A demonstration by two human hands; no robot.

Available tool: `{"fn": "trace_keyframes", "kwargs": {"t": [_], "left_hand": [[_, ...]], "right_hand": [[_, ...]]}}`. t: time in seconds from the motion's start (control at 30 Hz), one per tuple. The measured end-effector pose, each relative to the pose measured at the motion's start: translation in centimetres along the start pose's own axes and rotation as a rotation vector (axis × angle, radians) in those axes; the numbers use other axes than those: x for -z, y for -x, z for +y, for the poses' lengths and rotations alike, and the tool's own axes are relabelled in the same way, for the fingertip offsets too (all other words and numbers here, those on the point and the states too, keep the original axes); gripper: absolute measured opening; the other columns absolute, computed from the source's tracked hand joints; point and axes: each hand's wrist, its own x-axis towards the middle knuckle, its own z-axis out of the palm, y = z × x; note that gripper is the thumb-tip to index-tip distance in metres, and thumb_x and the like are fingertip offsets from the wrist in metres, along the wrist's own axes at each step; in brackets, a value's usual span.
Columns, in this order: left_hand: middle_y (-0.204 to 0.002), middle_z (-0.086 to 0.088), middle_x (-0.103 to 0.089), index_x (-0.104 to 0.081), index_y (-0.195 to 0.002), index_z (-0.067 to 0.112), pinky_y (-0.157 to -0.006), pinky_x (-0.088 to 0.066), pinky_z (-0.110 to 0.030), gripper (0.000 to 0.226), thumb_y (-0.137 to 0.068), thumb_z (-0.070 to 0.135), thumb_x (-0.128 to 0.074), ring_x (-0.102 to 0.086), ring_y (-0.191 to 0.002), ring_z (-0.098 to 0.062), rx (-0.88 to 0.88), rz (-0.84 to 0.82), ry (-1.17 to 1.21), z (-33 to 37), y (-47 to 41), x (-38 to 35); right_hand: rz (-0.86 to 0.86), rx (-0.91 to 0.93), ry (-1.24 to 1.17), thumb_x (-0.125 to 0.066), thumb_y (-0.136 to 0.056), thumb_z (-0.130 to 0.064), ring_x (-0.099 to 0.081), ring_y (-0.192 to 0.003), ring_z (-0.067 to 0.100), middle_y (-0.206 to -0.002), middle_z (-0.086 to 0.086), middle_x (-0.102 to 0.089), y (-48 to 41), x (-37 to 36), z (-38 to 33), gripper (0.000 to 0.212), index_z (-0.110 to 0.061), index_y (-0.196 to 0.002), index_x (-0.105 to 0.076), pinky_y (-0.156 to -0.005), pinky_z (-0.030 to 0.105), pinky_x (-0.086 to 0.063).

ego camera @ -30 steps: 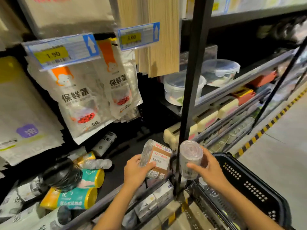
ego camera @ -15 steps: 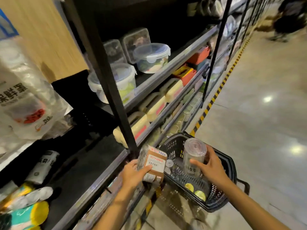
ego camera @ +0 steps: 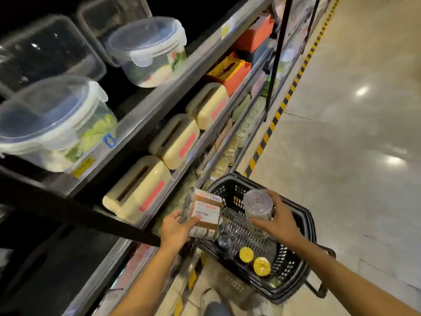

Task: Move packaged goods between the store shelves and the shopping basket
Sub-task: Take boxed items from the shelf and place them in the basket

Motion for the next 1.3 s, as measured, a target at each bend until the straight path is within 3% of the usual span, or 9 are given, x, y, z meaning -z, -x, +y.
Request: {"fn": "trace_keyframes", "kwargs": {"t": [0.13,0.3,0.47,0.67,0.77,0.87,1.0,1.17,1.3], "left_hand": [[-0.102,-0.014,-0.071,-0.063,-0.111,0.003,-0.087,-0.054,-0.047,0.054,-0.066,0.024,-0.085,-0.069,-0.089,-0.028,0.091,-0.001,-0.002,-0.9,-6.3,-1.8],[-0.090,-0.012,-0.070,-0.064,-0.094,0.008,-0.055,-0.054,-0.020,0.018,-0.079,0.002,-0.072,-0.068,-0.063,-0.011,0.134,-0.018,-0.023,-5.1,-15.6,-4.5],[-0.107,-0.009,-0.069,-0.063,-0.110,0.010,-0.089,-0.053,-0.043,0.034,-0.079,0.017,-0.075,-0.066,-0.096,-0.025,0.175,-0.055,-0.020,-11.7,-22.7,-6.3],[-0.103,-0.006,-0.070,-0.066,-0.096,0.021,-0.092,-0.051,-0.050,0.025,-0.075,0.017,-0.078,-0.066,-0.099,-0.029,0.246,-0.034,-0.071,-18.2,-24.9,-8.0],[-0.103,-0.005,-0.070,-0.066,-0.109,0.014,-0.087,-0.053,-0.040,0.033,-0.077,0.016,-0.074,-0.066,-0.098,-0.024,0.267,-0.059,-0.122,-20.0,-24.0,-8.3],[-0.078,0.010,-0.072,-0.067,-0.093,0.019,-0.061,-0.050,-0.012,0.020,-0.077,0.007,-0.072,-0.066,-0.077,-0.004,0.296,-0.081,-0.146,-21.6,-23.5,-8.1],[-0.069,0.017,-0.072,-0.066,-0.088,0.023,-0.056,-0.047,-0.005,0.027,-0.073,0.003,-0.077,-0.067,-0.068,0.005,0.359,-0.086,-0.135,-22.7,-23.4,-7.9],[-0.085,0.012,-0.074,-0.069,-0.093,0.028,-0.074,-0.054,-0.024,0.046,-0.054,0.044,-0.089,-0.069,-0.087,-0.007,0.387,-0.040,-0.088,-22.8,-23.2,-8.5],[-0.086,0.011,-0.074,-0.069,-0.090,0.028,-0.084,-0.055,-0.039,0.045,-0.049,0.040,-0.081,-0.070,-0.089,-0.011,0.431,-0.025,-0.057,-22.6,-23.4,-9.5]], "right_hand": [[0.006,-0.088,0.032,-0.083,-0.064,-0.012,-0.059,-0.085,0.008,-0.096,-0.012,-0.057,-5.1,-2.0,4.0,0.061,-0.029,-0.105,-0.041,-0.062,0.009,-0.043],[0.030,-0.145,0.135,-0.083,-0.059,-0.017,-0.060,-0.083,0.012,-0.091,-0.012,-0.057,-12.4,-6.0,11.4,0.058,-0.031,-0.100,-0.045,-0.064,0.003,-0.038],[0.059,-0.197,0.227,-0.084,-0.064,-0.015,-0.055,-0.107,0.026,-0.115,0.009,-0.060,-19.2,-10.9,20.2,0.063,-0.011,-0.120,-0.054,-0.083,0.023,-0.037],[-0.006,-0.243,0.291,-0.080,-0.070,-0.020,-0.059,-0.109,0.029,-0.118,0.009,-0.063,-24.7,-16.6,29.0,0.062,-0.013,-0.123,-0.050,-0.086,0.032,-0.044],[-0.080,-0.264,0.352,-0.080,-0.071,-0.021,-0.055,-0.114,0.029,-0.124,0.009,-0.059,-26.2,-19.1,32.4,0.067,-0.014,-0.129,-0.046,-0.089,0.030,-0.040],[-0.114,-0.275,0.373,-0.079,-0.071,-0.019,-0.054,-0.116,0.030,-0.126,0.011,-0.058,-27.3,-21.1,34.8,0.071,-0.014,-0.132,-0.044,-0.095,0.032,-0.041],[-0.147,-0.310,0.386,-0.078,-0.071,-0.020,-0.056,-0.114,0.029,-0.126,0.010,-0.058,-28.4,-23.3,37.4,0.071,-0.021,-0.132,-0.042,-0.096,0.037,-0.044],[-0.158,-0.357,0.375,-0.078,-0.073,-0.020,-0.054,-0.115,0.029,-0.128,0.011,-0.056,-29.2,-25.3,38.7,0.071,-0.021,-0.132,-0.040,-0.099,0.040,-0.043],[-0.166,-0.381,0.374,-0.077,-0.074,-0.016,-0.052,-0.116,0.028,-0.129,0.010,-0.054,-29.3,-26.2,38.8,0.071,-0.021,-0.133,-0.038,-0.101,0.039,-0.041]]}}
